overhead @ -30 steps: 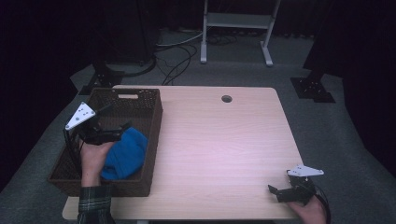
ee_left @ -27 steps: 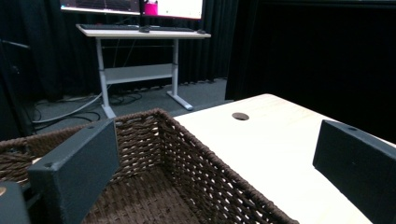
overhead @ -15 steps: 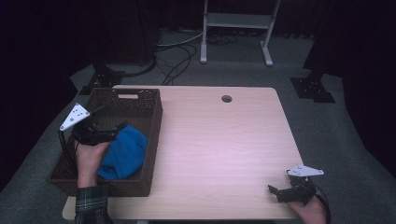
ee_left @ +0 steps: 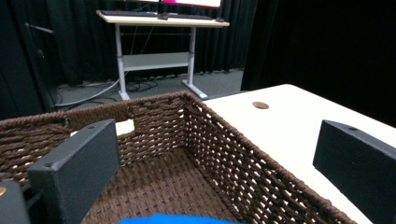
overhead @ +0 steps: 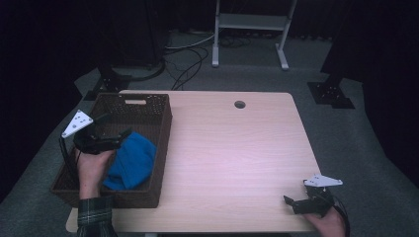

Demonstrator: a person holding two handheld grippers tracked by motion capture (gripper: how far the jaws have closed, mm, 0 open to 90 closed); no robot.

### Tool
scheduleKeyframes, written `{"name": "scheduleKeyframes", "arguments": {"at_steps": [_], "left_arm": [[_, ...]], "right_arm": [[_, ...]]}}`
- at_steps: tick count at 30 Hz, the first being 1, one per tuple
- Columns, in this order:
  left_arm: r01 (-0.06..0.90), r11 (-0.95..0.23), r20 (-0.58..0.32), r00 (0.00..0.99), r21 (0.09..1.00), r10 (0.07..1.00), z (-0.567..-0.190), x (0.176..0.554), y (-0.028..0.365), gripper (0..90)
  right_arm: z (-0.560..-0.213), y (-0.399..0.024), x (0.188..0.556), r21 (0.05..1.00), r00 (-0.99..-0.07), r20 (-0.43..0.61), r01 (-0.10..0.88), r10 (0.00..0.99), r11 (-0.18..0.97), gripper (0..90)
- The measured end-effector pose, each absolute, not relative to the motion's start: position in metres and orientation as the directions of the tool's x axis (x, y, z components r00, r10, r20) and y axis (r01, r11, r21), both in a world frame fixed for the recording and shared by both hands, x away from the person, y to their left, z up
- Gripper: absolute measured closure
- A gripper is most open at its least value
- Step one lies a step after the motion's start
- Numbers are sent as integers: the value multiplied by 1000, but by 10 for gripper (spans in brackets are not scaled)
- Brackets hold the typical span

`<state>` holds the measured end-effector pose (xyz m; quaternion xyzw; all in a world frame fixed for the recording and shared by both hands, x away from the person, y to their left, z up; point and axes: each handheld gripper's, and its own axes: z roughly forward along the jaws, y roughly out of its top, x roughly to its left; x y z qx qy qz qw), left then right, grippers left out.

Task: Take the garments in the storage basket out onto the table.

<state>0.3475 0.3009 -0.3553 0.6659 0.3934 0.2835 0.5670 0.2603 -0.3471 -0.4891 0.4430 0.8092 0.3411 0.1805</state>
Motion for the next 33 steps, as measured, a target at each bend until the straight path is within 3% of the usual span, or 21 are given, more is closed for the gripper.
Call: {"name": "scheduleKeyframes", "arguments": {"at_steps": [33], "left_arm": [[373, -107, -88, 468, 922, 879, -368, 358, 301, 1]], "right_arm": [[-489, -347, 260, 712, -542, 10, 594, 840, 375, 0]]}}
